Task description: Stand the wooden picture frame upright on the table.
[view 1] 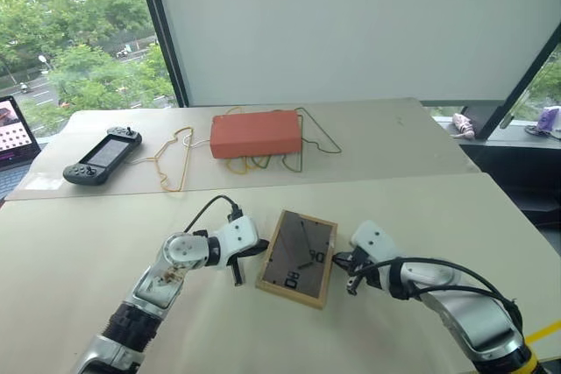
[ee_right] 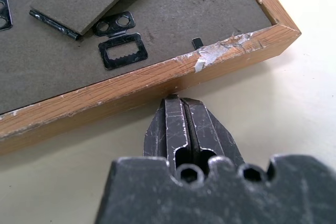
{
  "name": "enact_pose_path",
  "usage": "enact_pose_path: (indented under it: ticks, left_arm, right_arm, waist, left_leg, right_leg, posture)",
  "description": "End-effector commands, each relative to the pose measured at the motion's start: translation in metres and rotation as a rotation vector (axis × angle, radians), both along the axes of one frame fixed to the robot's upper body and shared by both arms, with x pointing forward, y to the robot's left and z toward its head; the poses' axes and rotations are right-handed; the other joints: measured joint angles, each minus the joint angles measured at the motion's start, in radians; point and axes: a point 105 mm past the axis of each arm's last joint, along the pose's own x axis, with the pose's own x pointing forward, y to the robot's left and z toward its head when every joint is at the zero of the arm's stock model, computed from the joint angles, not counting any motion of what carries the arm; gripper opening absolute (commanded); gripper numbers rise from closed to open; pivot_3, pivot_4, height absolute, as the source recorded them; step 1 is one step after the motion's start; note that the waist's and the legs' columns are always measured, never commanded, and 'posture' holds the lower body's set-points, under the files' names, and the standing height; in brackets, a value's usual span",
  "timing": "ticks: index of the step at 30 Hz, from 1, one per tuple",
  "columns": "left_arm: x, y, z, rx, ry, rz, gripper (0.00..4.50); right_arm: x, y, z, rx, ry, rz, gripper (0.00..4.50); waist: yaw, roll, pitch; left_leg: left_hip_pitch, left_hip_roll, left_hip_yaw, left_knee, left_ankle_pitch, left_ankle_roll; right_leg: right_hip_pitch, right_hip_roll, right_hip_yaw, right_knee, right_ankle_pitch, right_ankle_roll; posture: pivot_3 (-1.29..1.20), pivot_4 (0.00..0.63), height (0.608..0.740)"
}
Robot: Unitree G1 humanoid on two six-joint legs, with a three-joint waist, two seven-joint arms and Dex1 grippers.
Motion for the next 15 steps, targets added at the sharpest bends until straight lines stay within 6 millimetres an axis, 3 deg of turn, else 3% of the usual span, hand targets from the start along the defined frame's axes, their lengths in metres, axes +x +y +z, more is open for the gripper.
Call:
enact_pose_path:
  ticks: [1,7,15]
  left_arm:
    - [-0.023,0.017,-0.009,0.035,0.089,0.027,0.03]
    - [-0.06,0.039,-0.014,0.047,0.185,0.118,0.03]
    - [-0.064,0.039,-0.017,0.025,0.208,0.173,0.03]
  right_arm:
    - [0.004,0.012,0.01,0.01,-0.038,0.045,0.0]
    - [0.006,0.038,0.01,0.04,-0.032,0.121,0.0]
    - [0.003,0.059,0.008,0.037,-0.029,0.208,0.0]
  waist:
    - [-0.013,0.0,0.0]
    - [-0.031,0.001,0.0]
    - [-0.032,0.001,0.0]
  left_leg:
    - [0.0,0.0,0.0,-0.001,0.0,0.0]
    - [0.001,0.0,0.0,-0.001,-0.002,0.003]
    - [0.0,0.0,0.0,-0.001,-0.002,0.004]
  right_leg:
    - [0.0,0.0,0.0,0.0,-0.001,0.0]
    - [-0.005,0.0,0.0,0.001,-0.002,0.0]
    - [-0.007,0.0,0.0,0.001,-0.002,-0.001]
  posture:
    - [0.0,0.15,0.74]
    - [0.0,0.15,0.74]
    - [0.0,0.15,0.74]
